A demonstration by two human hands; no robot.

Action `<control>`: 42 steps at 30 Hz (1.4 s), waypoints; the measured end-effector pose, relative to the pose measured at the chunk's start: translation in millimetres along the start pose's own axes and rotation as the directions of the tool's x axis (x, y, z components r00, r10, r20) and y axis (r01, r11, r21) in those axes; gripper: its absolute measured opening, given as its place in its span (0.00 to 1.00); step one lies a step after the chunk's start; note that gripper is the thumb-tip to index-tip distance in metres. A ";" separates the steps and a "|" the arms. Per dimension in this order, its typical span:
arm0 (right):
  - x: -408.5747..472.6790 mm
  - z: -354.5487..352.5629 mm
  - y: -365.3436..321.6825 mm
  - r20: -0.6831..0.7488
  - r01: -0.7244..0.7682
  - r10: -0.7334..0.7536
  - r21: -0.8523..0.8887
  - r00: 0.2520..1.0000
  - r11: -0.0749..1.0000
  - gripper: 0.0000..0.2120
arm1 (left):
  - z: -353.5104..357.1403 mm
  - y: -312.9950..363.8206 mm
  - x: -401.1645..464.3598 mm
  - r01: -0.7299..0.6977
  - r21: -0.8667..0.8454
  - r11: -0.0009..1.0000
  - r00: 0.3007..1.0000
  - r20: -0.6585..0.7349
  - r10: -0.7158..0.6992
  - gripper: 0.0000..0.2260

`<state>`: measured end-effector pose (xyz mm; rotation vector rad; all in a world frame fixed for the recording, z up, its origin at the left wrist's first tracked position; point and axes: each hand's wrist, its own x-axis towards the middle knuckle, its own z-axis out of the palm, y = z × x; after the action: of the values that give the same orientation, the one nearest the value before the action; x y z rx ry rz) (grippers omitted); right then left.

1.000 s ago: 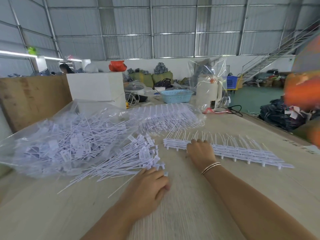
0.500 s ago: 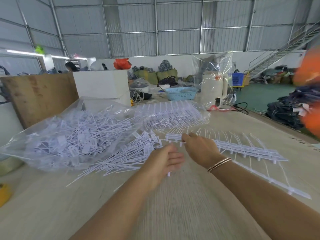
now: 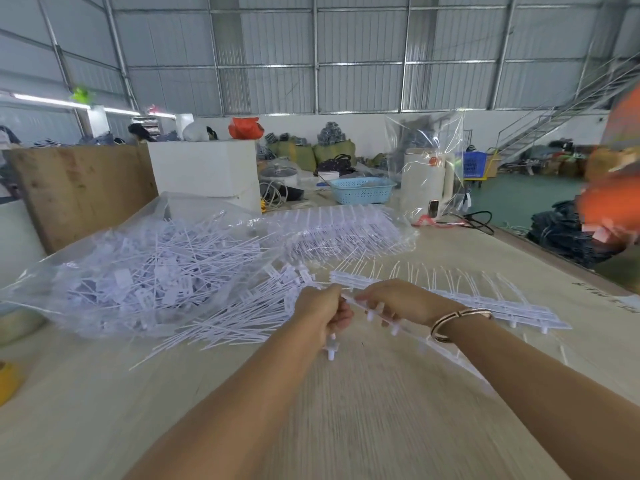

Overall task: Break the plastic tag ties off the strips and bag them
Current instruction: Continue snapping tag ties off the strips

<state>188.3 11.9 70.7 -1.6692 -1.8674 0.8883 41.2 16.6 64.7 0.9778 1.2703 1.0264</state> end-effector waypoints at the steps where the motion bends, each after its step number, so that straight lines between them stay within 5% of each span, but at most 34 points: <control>1: 1.5 -2.2 2.5 -0.031 -0.020 0.020 0.031 0.999 0.999 0.17 | -2.5 2.0 0.4 -0.022 0.001 1.000 1.000 -0.005 0.022 0.13; 9: 5.3 -10.4 25.9 -0.076 -0.223 0.229 0.075 0.970 0.972 0.26 | -38.2 37.4 -2.8 -0.167 0.065 0.984 0.984 -0.051 0.171 0.11; 17: 8.2 -12.2 28.5 -0.165 -0.179 0.226 0.258 0.960 0.949 0.28 | -79.0 89.3 -12.1 -0.207 0.267 0.941 0.977 0.012 0.212 0.07; 19: 10.2 -10.0 28.3 -0.204 -0.170 0.221 0.242 0.954 0.955 0.26 | -82.1 92.7 -17.1 -0.202 0.428 0.881 0.979 0.112 0.171 0.07; 20: 11.3 -8.6 28.1 -0.224 -0.164 0.223 0.255 0.949 0.953 0.25 | -83.4 90.3 -18.6 -0.187 0.521 0.833 0.980 0.158 0.121 0.17; 24: 13.3 1.9 23.6 -0.249 -0.102 0.221 0.416 0.943 0.904 0.20 | -83.5 66.1 -23.1 -0.257 0.705 0.661 0.931 0.365 -0.028 0.10; 28: 11.4 22.3 15.2 -0.285 0.079 0.061 0.455 0.957 0.887 0.11 | -77.9 37.0 -13.5 -0.465 0.788 0.404 0.872 0.487 0.053 0.09; 33: -0.9 49.3 12.1 -0.274 0.237 -0.150 0.320 0.950 0.917 0.13 | -69.9 2.5 -5.9 -0.504 0.819 0.276 0.861 0.503 0.078 0.08; 39: -25.3 69.0 7.0 -0.206 0.433 -0.425 -0.011 0.881 0.902 0.14 | -76.1 -31.1 -9.5 -0.502 0.850 0.159 0.837 0.432 0.337 0.09; 42: -30.5 69.7 4.1 -0.160 0.441 -0.468 -0.177 0.869 0.880 0.12 | -80.7 -39.9 -12.0 -0.560 0.808 0.182 0.779 0.440 0.446 0.11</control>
<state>145.0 -28.6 22.8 -1.2413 -2.0873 0.3908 -37.4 -4.9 24.7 2.4857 1.4510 0.6124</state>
